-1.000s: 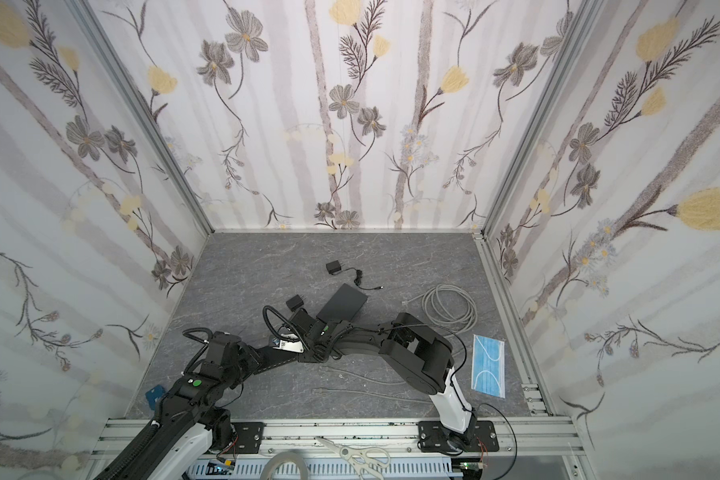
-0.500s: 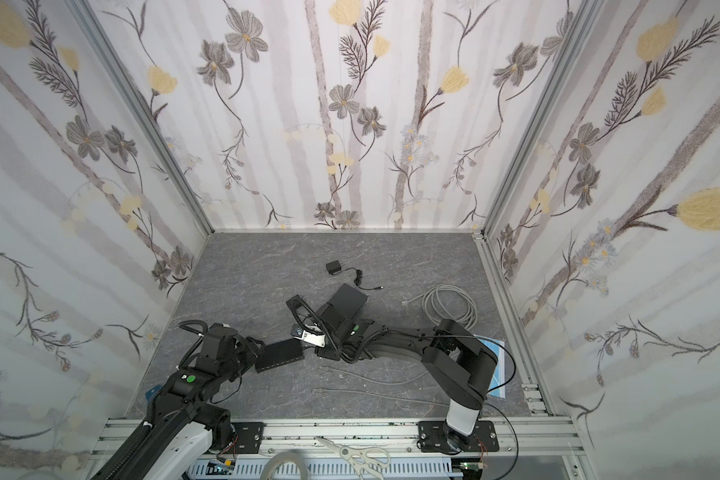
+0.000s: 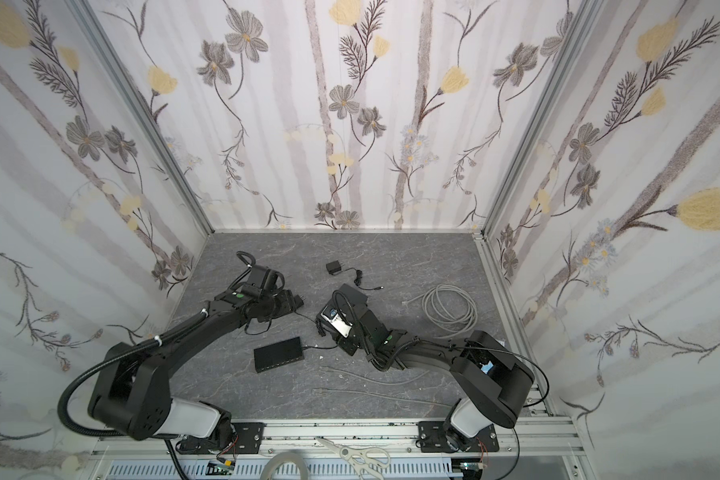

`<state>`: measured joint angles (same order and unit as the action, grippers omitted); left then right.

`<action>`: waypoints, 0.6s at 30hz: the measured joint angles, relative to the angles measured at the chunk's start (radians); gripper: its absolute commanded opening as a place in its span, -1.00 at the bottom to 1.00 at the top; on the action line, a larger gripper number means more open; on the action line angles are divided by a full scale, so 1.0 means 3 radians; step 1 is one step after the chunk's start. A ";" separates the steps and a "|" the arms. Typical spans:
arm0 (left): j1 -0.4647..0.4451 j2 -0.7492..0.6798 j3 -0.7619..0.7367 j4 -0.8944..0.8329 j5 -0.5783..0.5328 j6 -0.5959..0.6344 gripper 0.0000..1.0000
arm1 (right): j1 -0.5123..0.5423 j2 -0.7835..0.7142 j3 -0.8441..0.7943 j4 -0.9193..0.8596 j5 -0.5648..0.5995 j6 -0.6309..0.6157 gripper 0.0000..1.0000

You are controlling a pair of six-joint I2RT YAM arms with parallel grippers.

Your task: Insert the plug into the switch port

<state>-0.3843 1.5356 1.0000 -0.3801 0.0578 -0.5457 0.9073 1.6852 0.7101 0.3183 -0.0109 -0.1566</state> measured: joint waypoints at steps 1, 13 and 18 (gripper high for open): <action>0.0000 0.0182 0.0137 0.0013 0.0001 0.0057 0.30 | -0.0001 -0.0032 -0.0015 0.0031 -0.0010 0.0013 0.00; 0.0000 0.1277 0.1053 -0.0402 -0.0401 0.0412 0.38 | -0.0005 -0.0156 -0.0050 0.0120 -0.0014 0.0033 0.02; 0.0000 0.1307 0.1050 -0.0507 -0.0535 0.0455 0.35 | -0.0005 -0.0159 -0.0050 0.0120 -0.0013 0.0033 0.02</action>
<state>-0.3843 1.9278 1.3151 -0.5323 -0.1028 -0.4091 0.9058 1.6375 0.6952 0.3542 -0.0147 -0.1467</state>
